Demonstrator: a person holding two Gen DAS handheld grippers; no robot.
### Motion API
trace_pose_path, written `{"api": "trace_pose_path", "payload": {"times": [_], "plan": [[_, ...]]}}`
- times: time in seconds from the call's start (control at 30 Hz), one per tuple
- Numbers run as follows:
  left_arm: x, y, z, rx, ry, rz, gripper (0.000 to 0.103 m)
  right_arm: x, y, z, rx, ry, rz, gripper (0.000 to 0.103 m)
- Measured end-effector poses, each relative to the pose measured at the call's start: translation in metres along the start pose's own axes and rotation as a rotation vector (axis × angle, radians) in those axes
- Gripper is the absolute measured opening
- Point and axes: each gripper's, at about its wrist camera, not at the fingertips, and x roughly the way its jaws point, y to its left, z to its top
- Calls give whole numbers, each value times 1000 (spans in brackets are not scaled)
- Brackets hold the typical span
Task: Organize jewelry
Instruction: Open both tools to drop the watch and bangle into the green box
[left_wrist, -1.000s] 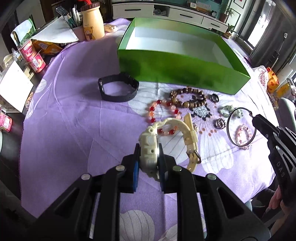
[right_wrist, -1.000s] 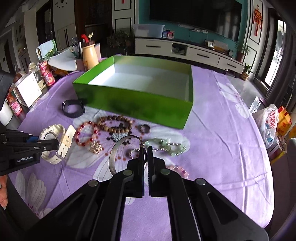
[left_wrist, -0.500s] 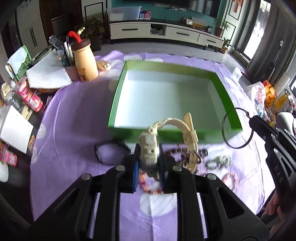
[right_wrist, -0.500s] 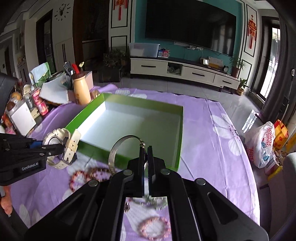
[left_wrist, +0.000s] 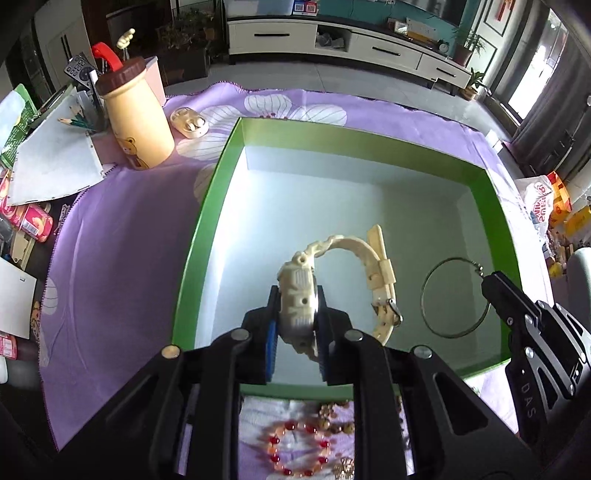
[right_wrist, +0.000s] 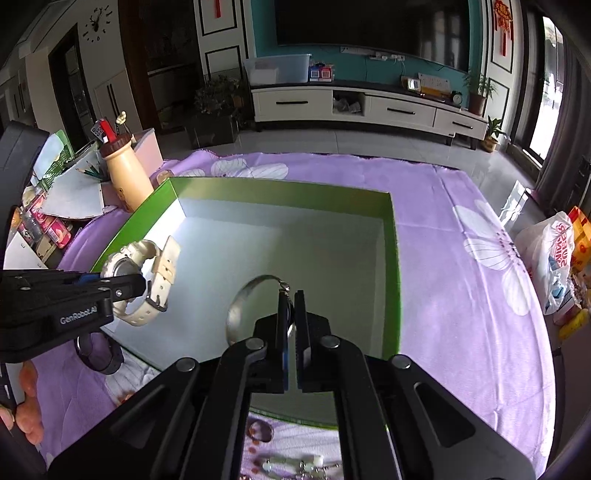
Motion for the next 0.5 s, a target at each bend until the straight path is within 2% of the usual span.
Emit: {"api": "trace_pose_path", "payload": {"times": [0.07,0.1,0.13,0.23,0.3,0.37,0.43,0.5], "plan": [[1,-1,3,0,-14,3,27,7,-3,2,16,7,-11,4],[0,-2,5,-1,-24,6,42,8,-5,3,28,5,-19,11],[-1,-3,6,-1,-37,13,53,8,-9,3,43,3,-11,13],[-15,-4,6,15,-83,17,60,-4,-21,0,92,-16,19,20],[-22,-1,3,11,-96,0,68,-15,-25,-4,103,-34,31,31],[-33,3,-5,11,-114,-8,72,-30,-29,-11,106,-53,42,37],[-41,6,-13,10,-121,-10,80,-44,-30,-20,107,-62,65,40],[-50,10,-27,4,-127,-24,85,-56,-30,-32,101,-60,80,43]]}}
